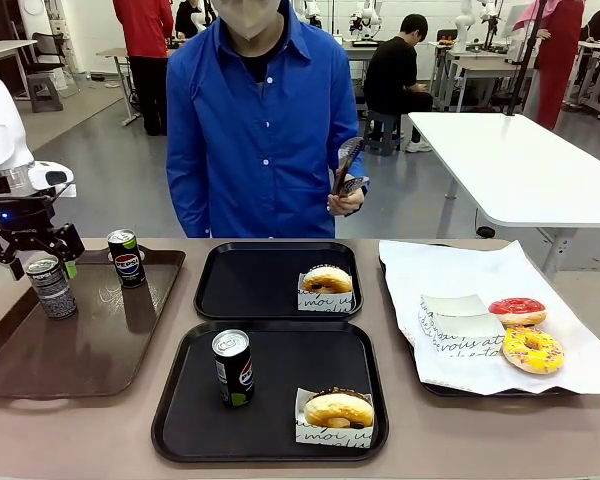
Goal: Set up donuts and drinks on trays.
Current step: Pick up one Pepsi coke from the Handle tray and place it on the Flat Tray without a Pepsi coke.
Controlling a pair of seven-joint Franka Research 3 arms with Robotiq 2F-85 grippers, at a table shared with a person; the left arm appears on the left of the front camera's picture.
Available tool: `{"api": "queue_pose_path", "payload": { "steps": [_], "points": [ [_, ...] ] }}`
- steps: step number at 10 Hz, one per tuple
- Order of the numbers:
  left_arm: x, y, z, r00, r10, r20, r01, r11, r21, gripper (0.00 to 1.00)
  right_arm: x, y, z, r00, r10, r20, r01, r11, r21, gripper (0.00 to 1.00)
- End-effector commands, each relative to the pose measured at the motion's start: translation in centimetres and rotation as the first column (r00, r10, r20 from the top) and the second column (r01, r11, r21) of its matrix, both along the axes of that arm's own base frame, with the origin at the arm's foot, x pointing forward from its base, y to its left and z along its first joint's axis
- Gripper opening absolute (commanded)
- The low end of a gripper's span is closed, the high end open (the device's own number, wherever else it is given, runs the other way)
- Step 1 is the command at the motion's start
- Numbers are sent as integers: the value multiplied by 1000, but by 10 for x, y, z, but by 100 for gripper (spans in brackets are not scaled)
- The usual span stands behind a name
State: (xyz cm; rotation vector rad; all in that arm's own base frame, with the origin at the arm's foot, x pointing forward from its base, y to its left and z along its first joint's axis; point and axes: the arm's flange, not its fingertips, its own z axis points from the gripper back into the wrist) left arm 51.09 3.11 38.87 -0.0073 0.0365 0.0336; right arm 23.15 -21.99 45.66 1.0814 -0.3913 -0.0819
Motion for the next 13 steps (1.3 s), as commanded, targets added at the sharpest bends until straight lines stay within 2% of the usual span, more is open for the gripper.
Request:
{"api": "queue_pose_path", "payload": {
  "steps": [1, 2, 3, 4, 5, 6, 7, 10, 13],
  "points": [
    [-3, 7, -9, 999, -22, 23, 23, 999, -41, 100, 1, -1, -1, 1000, 4, 24, -4, 1000, 14, 100],
    [-3, 7, -10, 999, -15, 41, 17, 999, -45, 100, 1, -1, -1, 1000, 4, 24, -4, 1000, 14, 100],
    [-1, 7, -9, 999, -24, 44, 26, 999, -47, 94, 1, -1, -1, 1000, 4, 24, -4, 1000, 14, 100],
    [-1, 7, -8, 998, -29, 48, 31, 999, -39, 82, 1, -1, -1, 1000, 4, 24, -4, 1000, 14, 100],
    [-1, 8, -7, 998, -29, 59, 32, 999, -43, 76, 1, -1, -1, 1000, 4, 24, -4, 1000, 14, 100],
    [-2, 8, -7, 998, -26, 59, 29, 998, -49, 64, 1, -1, -1, 1000, 4, 24, -4, 1000, 14, 100],
    [-3, 8, -8, 998, -28, 58, 31, 998, -48, 58, 1, -1, -1, 1000, 4, 24, -4, 1000, 14, 100],
    [-2, 9, -4, 999, -20, 44, 22, 999, -32, 28, 1, -1, -1, 1000, 4, 24, -4, 1000, 14, 100],
    [-15, 6, 9, 998, -22, 53, 23, 999, -28, 4, 1, -1, -1, 1000, 4, 24, -4, 1000, 14, 100]
  ]
}}
